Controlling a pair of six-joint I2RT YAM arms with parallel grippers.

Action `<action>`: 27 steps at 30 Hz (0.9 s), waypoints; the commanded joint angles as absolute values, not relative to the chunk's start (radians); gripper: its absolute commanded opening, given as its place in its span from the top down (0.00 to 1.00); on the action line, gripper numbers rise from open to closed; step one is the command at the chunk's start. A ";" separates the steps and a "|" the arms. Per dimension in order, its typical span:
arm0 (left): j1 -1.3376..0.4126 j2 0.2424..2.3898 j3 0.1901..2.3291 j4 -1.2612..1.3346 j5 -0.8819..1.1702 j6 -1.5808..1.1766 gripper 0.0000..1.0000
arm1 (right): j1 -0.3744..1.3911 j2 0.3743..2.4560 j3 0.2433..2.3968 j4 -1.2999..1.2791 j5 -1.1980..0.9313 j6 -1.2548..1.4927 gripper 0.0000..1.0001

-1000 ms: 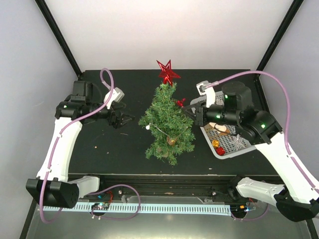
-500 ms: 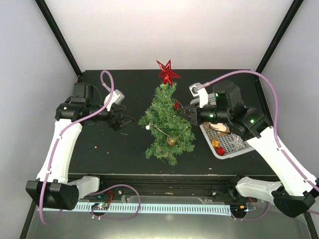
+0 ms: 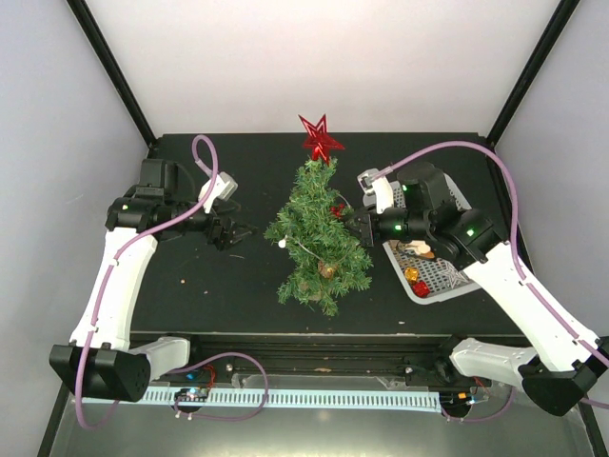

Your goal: Decorate the small christmas tree

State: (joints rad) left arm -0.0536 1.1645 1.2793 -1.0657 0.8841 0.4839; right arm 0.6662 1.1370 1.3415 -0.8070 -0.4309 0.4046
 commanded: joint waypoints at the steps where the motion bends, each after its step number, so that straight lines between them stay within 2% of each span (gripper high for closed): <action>1: -0.049 1.149 1.276 -1.078 0.904 0.495 0.01 | 0.671 1.124 1.335 -0.790 -0.420 0.386 0.99; 4: -0.050 1.151 1.274 -1.077 0.904 0.495 0.01 | 0.671 1.126 1.351 -0.806 -0.412 0.381 0.98; 16: -0.049 1.167 1.279 -1.075 0.904 0.500 0.01 | 0.671 1.119 1.408 -0.872 -0.378 0.352 0.80; 27: -0.049 1.174 1.281 -1.085 0.898 0.513 0.01 | 0.671 1.100 1.434 -0.914 -0.384 0.329 0.79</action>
